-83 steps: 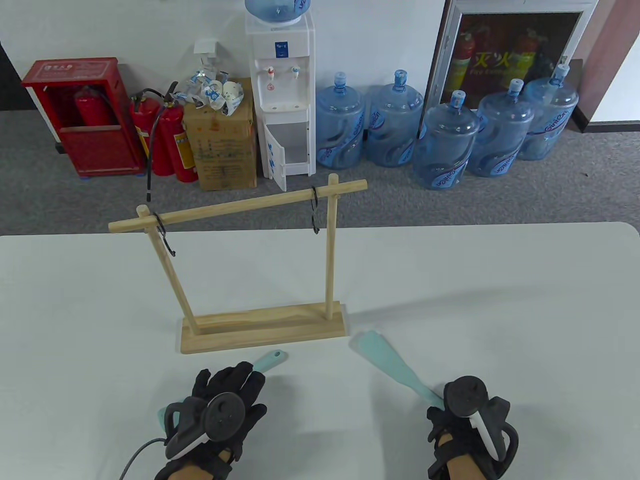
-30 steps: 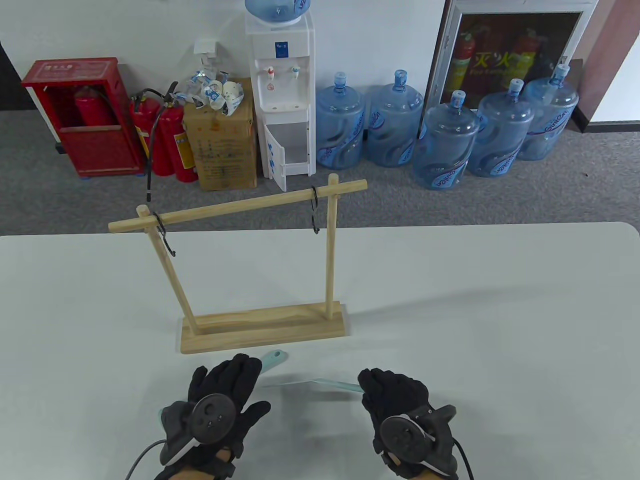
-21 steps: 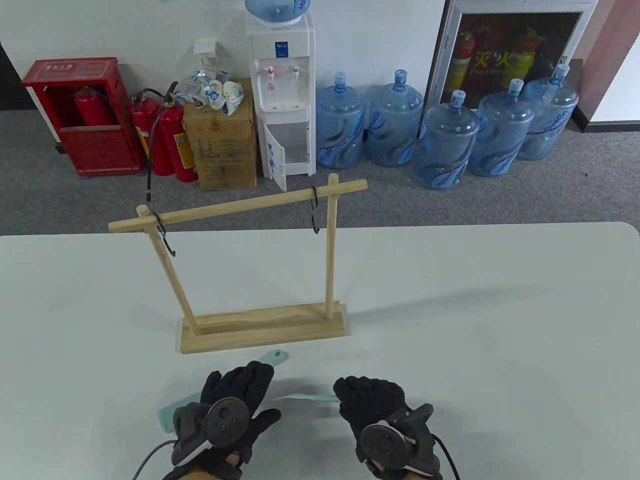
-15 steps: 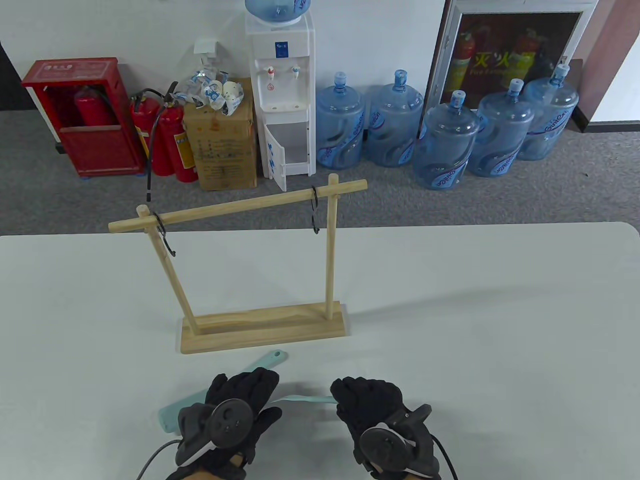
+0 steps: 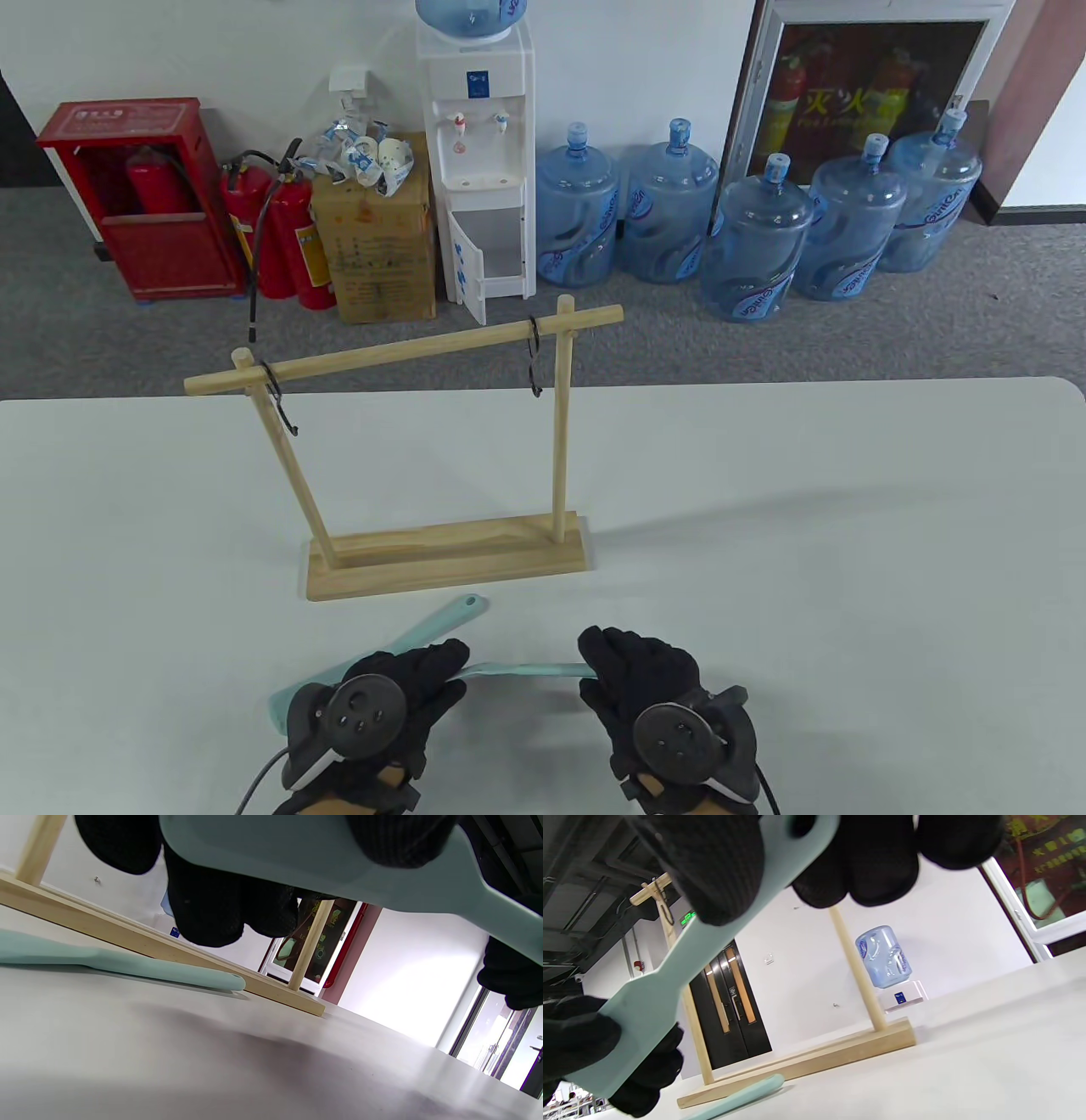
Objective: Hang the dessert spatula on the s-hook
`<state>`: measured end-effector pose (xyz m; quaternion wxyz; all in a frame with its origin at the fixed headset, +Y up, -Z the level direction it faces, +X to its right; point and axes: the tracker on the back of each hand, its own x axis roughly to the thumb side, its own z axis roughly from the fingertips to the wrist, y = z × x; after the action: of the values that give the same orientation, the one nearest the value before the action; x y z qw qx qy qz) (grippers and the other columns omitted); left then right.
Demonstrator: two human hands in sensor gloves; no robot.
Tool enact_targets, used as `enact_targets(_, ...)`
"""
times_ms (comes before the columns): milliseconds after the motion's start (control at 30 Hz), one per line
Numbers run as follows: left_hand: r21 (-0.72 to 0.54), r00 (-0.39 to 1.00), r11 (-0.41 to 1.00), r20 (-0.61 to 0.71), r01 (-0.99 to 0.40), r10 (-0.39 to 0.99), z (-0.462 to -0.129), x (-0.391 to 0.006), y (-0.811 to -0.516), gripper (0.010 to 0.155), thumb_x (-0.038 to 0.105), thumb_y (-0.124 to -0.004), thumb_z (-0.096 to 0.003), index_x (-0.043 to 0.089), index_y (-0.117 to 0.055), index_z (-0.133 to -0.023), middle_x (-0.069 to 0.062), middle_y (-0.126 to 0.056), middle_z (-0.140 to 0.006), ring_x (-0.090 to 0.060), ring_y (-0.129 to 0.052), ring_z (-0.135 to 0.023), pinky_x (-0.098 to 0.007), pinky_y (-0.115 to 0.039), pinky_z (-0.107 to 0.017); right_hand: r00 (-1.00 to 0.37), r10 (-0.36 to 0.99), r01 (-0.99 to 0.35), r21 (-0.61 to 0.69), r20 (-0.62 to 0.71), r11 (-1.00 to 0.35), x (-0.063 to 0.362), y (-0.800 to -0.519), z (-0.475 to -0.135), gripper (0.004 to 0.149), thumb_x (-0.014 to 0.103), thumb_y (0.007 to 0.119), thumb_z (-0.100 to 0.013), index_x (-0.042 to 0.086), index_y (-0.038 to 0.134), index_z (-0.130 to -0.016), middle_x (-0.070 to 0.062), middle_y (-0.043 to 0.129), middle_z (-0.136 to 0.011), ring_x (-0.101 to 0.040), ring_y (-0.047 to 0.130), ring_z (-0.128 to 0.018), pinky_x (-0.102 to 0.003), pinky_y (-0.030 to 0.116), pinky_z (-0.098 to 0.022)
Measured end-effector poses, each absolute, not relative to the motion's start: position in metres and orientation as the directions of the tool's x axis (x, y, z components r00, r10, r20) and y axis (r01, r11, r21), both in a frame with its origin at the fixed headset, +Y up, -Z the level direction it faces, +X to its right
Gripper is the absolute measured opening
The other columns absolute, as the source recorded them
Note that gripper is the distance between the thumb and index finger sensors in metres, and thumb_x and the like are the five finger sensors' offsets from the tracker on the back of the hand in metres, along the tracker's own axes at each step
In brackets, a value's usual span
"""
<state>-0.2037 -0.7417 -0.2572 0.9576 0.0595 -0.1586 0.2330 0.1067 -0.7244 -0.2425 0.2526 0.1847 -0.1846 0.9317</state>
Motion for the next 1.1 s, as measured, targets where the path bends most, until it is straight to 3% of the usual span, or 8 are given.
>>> enact_targets(267,0.066,0.783,0.806,0.296,-0.589,0.548,-0.259,-0.221,-0.738,0.059,0.057,-0.071,-0.0447,0.025,-0.084,-0.091,0.0,-0.099,-0.084,-0.022,-0.103,-0.066,-0.058,-0.068,-0.064,-0.832,0.448,-0.537,-0.274,0.328,-0.798,0.137,-0.728,-0.245,0.074,0.045,0.082,-0.042,0.021,0.051,-0.105,-0.01,0.047,-0.105,-0.04,0.057,-0.094,-0.063,0.049,-0.066)
enact_targets(467,0.093,0.589,0.586,0.244,-0.805,0.77,-0.261,-0.248,-0.738,0.058,0.056,-0.069,-0.0463,0.022,-0.084,-0.09,-0.001,-0.1,-0.081,-0.021,-0.105,-0.062,-0.058,-0.072,-0.061,-0.85,0.467,-0.517,-0.215,0.245,-0.829,0.15,-0.741,-0.252,0.076,0.047,0.081,-0.043,0.02,0.047,-0.106,-0.011,0.042,-0.106,-0.041,0.053,-0.096,-0.064,0.045,-0.067)
enact_targets(600,0.042,0.465,0.468,0.223,-0.883,0.857,-0.267,-0.263,-0.743,0.057,0.055,-0.07,-0.0468,0.016,-0.088,-0.084,-0.002,-0.104,-0.065,-0.017,-0.107,-0.044,-0.055,-0.078,-0.053,-0.865,0.453,-0.494,-0.198,0.217,-0.847,0.155,-0.744,-0.254,0.077,0.048,0.081,-0.042,0.02,0.047,-0.106,-0.011,0.041,-0.106,-0.041,0.052,-0.096,-0.064,0.045,-0.067)
enact_targets(767,0.081,0.342,0.333,0.236,-0.94,0.909,-0.267,-0.28,-0.742,0.057,0.055,-0.07,-0.047,0.014,-0.09,-0.082,0.001,-0.106,-0.057,-0.012,-0.108,-0.033,-0.051,-0.083,-0.045,-0.877,0.443,-0.473,-0.166,0.187,-0.865,0.158,-0.749,-0.256,0.078,0.049,0.081,-0.043,0.02,0.046,-0.106,-0.011,0.041,-0.106,-0.041,0.051,-0.096,-0.064,0.045,-0.067)
enact_targets(900,0.125,0.194,0.167,0.256,-0.978,0.947,-0.265,-0.291,-0.744,0.057,0.055,-0.07,-0.0472,0.014,-0.09,-0.081,0.001,-0.106,-0.056,-0.012,-0.107,-0.032,-0.051,-0.083,-0.044,-0.877,0.452,-0.476,-0.16,0.164,-0.865,0.161,-0.752,-0.258,0.078,0.049,0.08,-0.043,0.019,0.046,-0.106,-0.011,0.041,-0.106,-0.042,0.051,-0.097,-0.064,0.044,-0.067)
enact_targets(1100,0.17,0.084,0.041,0.252,-0.985,0.964,-0.264,-0.305,-0.746,0.057,0.054,-0.07,-0.0475,0.012,-0.09,-0.081,0.0,-0.106,-0.055,-0.011,-0.107,-0.03,-0.048,-0.084,-0.039,-0.874,0.46,-0.482,-0.16,0.158,-0.861,0.163,-0.753,-0.258,0.078,0.049,0.08,-0.043,0.019,0.046,-0.106,-0.011,0.041,-0.106,-0.042,0.051,-0.097,-0.064,0.044,-0.068)
